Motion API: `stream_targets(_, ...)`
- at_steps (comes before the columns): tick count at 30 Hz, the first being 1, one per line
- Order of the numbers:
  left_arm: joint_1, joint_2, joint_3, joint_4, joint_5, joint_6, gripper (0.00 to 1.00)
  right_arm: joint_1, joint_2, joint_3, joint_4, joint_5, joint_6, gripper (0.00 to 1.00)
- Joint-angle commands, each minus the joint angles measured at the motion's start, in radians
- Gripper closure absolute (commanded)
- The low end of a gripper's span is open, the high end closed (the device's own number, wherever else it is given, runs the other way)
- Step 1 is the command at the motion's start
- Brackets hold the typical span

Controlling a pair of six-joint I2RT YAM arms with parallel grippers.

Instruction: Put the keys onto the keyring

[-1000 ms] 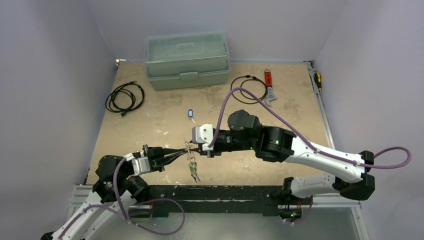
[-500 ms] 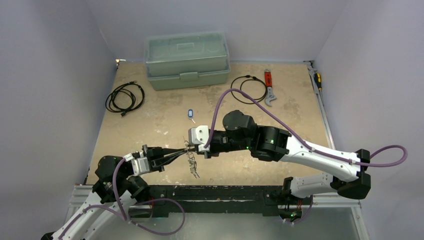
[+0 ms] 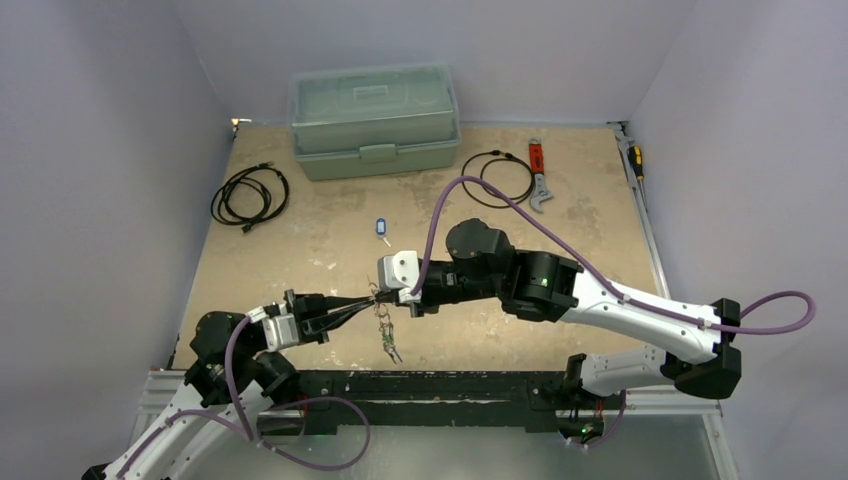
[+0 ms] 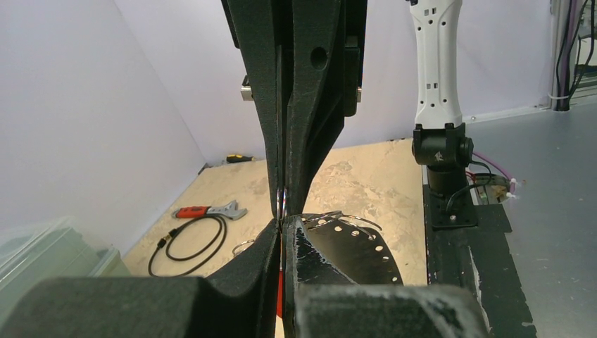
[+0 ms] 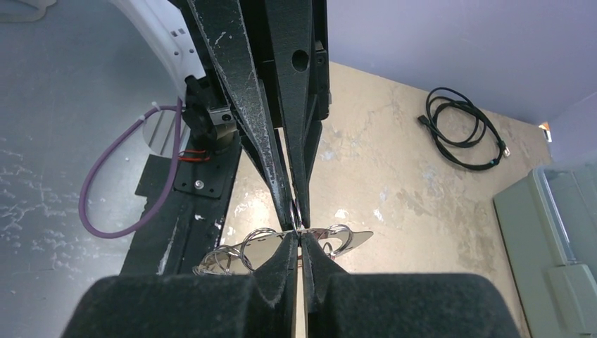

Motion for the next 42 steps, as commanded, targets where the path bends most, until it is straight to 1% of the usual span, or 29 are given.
stream_targets(1, -0.001, -0.006, 0.008, 0.065, -0.027, -0.004, 1.0, -0.002, 0.001, 0.038, 0.038, -0.067, -0.001, 0.97)
stream_targets(4, -0.002, 0.003, 0.006, 0.061, -0.039, -0.005, 1.0, -0.001, -0.001, 0.033, 0.047, -0.091, -0.004, 1.0)
stream_targets(7, -0.001, 0.017, 0.011, 0.051, -0.047, -0.004, 1.0, -0.001, -0.002, 0.033, 0.051, -0.099, -0.004, 1.0)
stream_targets(8, -0.002, 0.021, 0.013, 0.049, -0.05, -0.004, 0.98, -0.002, -0.004, 0.032, 0.053, -0.098, -0.004, 1.0)
stream_targets(9, -0.002, 0.023, 0.013, 0.047, -0.052, -0.004, 0.93, -0.002, -0.005, 0.03, 0.054, -0.094, -0.004, 1.0)
stream_targets(11, -0.001, 0.025, 0.015, 0.041, -0.06, -0.004, 0.79, -0.002, -0.009, 0.023, 0.055, -0.082, -0.004, 1.0)
stream_targets(12, -0.001, 0.024, 0.015, 0.04, -0.066, -0.004, 0.7, -0.002, -0.014, 0.018, 0.057, -0.074, -0.003, 1.0)
stream_targets(14, -0.002, 0.022, 0.013, 0.035, -0.079, -0.007, 0.58, -0.002, -0.028, 0.004, 0.068, -0.055, 0.001, 1.0)
stream_targets(18, -0.001, 0.022, 0.015, 0.03, -0.086, -0.008, 0.37, -0.002, -0.061, -0.031, 0.084, -0.01, 0.013, 1.0)
stream_targets(20, -0.002, 0.021, 0.015, 0.028, -0.089, -0.009, 0.31, -0.002, -0.076, -0.05, 0.088, 0.02, 0.021, 1.0)
stream_targets(24, -0.002, 0.024, 0.013, 0.028, -0.096, -0.009, 0.3, -0.003, -0.114, -0.092, 0.097, 0.078, 0.035, 1.0)
stream_targets(34, -0.002, 0.064, 0.018, 0.02, -0.137, -0.017, 0.31, -0.002, -0.25, -0.233, 0.16, 0.241, 0.078, 1.0)
stream_targets(37, -0.002, 0.121, 0.033, 0.022, -0.182, -0.061, 0.33, -0.001, -0.278, -0.261, 0.163, 0.287, 0.088, 1.0)
stream_targets(42, -0.003, 0.296, 0.068, 0.016, -0.268, -0.24, 0.33, -0.002, -0.299, -0.286, 0.15, 0.356, 0.107, 1.0)
